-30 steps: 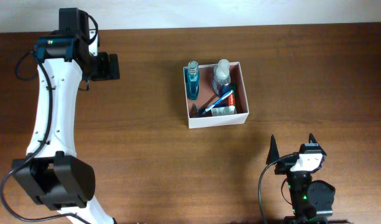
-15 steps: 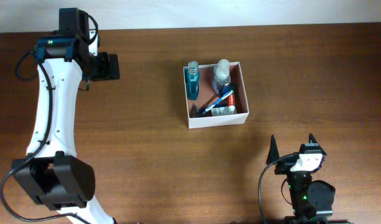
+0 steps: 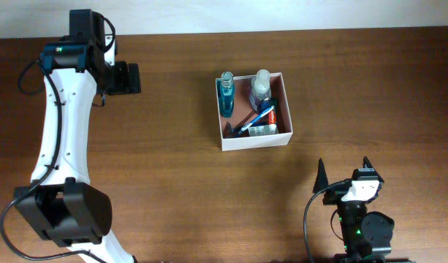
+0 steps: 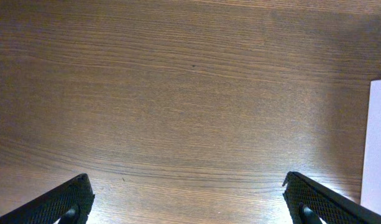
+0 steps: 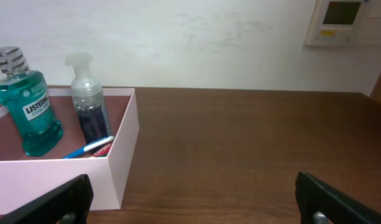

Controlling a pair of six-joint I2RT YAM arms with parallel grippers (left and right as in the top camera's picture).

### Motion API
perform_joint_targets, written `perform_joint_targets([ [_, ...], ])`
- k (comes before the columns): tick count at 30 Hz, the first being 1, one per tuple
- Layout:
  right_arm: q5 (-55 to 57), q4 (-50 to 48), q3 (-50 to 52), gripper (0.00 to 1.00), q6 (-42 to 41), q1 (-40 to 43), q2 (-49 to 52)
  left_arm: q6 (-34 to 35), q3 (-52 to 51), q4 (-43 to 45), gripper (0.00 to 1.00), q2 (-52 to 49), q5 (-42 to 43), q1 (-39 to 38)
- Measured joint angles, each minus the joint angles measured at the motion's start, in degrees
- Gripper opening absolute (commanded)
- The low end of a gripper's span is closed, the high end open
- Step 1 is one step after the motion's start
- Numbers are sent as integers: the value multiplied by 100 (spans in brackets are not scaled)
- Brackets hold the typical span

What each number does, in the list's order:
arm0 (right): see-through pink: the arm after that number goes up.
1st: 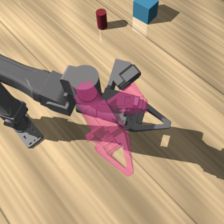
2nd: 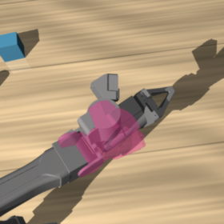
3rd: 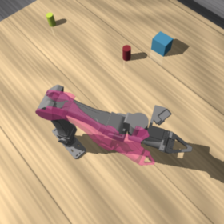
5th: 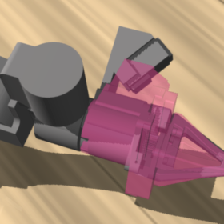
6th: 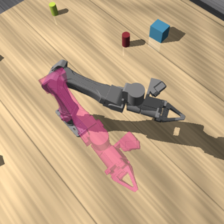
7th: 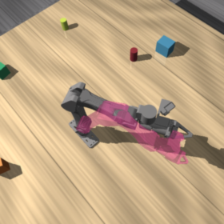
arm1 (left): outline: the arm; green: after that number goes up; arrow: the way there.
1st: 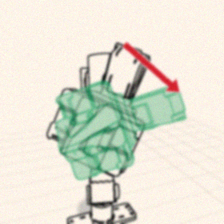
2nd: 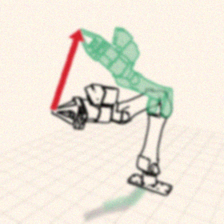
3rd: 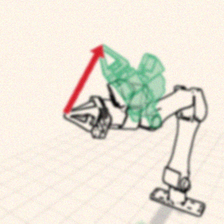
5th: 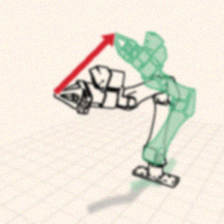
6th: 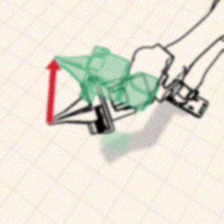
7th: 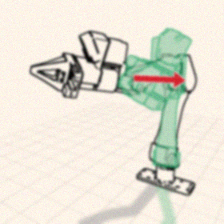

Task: Pack container

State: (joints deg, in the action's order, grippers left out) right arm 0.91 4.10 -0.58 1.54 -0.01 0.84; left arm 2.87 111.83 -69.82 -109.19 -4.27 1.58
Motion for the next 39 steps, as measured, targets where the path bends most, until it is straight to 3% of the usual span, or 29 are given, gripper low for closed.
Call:
perform_joint_targets([
  [15,0,0,0,99,-2,0,0,0,0,-72,99,0,26,0],
  [19,0,0,0,99,0,0,0,0,-282,470,99,197,190,-50],
  [24,2,0,0,99,-2,0,0,0,-1266,1545,99,1064,339,-269],
  [39,-17,4,0,99,4,0,-4,0,-5670,4548,99,5099,472,-785],
])
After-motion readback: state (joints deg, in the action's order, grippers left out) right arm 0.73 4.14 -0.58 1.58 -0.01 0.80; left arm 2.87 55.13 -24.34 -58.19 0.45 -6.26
